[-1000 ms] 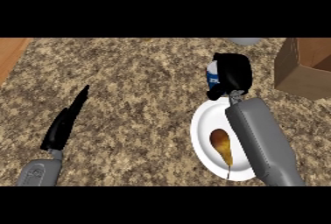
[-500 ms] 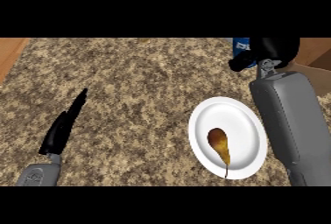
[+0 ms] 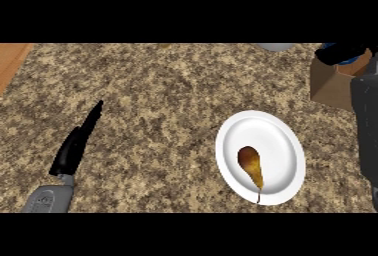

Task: Pick the can from the plate and place it in the cardboard box

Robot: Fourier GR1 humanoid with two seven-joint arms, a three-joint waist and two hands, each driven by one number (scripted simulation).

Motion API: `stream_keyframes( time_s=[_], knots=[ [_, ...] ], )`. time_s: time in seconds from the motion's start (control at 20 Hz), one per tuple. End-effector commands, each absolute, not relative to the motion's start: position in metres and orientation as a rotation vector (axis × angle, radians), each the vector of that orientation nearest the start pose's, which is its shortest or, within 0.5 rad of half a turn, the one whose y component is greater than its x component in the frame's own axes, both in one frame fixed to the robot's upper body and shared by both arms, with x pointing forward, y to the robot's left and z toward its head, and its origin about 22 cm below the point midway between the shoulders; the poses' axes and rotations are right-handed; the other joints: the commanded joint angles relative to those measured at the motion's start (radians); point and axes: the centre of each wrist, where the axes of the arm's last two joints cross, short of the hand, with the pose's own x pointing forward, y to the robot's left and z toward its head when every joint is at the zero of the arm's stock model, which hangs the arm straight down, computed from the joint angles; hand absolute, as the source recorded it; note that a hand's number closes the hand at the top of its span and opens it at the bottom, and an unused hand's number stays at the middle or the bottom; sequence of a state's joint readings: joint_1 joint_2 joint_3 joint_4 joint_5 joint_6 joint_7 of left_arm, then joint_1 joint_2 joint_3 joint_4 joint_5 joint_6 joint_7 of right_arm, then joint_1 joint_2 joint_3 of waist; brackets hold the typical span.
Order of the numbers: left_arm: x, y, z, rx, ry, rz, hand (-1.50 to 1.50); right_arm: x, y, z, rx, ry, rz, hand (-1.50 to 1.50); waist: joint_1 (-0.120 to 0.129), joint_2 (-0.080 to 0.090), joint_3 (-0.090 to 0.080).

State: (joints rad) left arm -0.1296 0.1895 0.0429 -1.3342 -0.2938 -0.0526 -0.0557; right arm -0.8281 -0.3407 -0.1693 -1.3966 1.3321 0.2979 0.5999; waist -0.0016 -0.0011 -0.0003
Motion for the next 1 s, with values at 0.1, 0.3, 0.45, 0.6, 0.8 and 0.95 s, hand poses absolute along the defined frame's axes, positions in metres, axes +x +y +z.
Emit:
stream_keyframes(
  time_s=[0.1, 0.3, 0.45, 0.6, 0.8, 0.95],
  knots=[
    [0.281, 0.268, 0.000, 0.309, -1.479, -0.415, 0.00, 0.374, -0.314, 0.243, -1.594, -0.990, 0.580, 1.50, 0.003, 0.001, 0.001],
    [0.275, 0.264, -0.006, 0.311, -1.475, -0.418, 0.00, 0.389, -0.347, 0.212, -1.578, -0.925, 0.595, 1.50, 0.014, 0.004, 0.001],
    [0.284, 0.279, -0.003, 0.318, -1.484, -0.433, 0.00, 0.396, -0.369, 0.214, -1.503, -0.861, 0.604, 1.50, 0.013, 0.006, 0.001],
    [0.277, 0.273, -0.006, 0.305, -1.494, -0.439, 0.00, 0.402, -0.384, 0.182, -1.308, -0.764, 0.567, 1.50, 0.030, 0.014, 0.001],
    [0.277, 0.275, -0.003, 0.308, -1.488, -0.429, 0.00, 0.395, -0.408, 0.160, -1.120, -0.841, 0.606, -1.50, 0.022, 0.009, 0.002],
    [0.276, 0.277, -0.006, 0.310, -1.483, -0.439, 0.00, 0.394, -0.416, 0.152, -1.150, -1.006, 0.534, -1.50, 0.027, 0.011, 0.002]
  ],
)
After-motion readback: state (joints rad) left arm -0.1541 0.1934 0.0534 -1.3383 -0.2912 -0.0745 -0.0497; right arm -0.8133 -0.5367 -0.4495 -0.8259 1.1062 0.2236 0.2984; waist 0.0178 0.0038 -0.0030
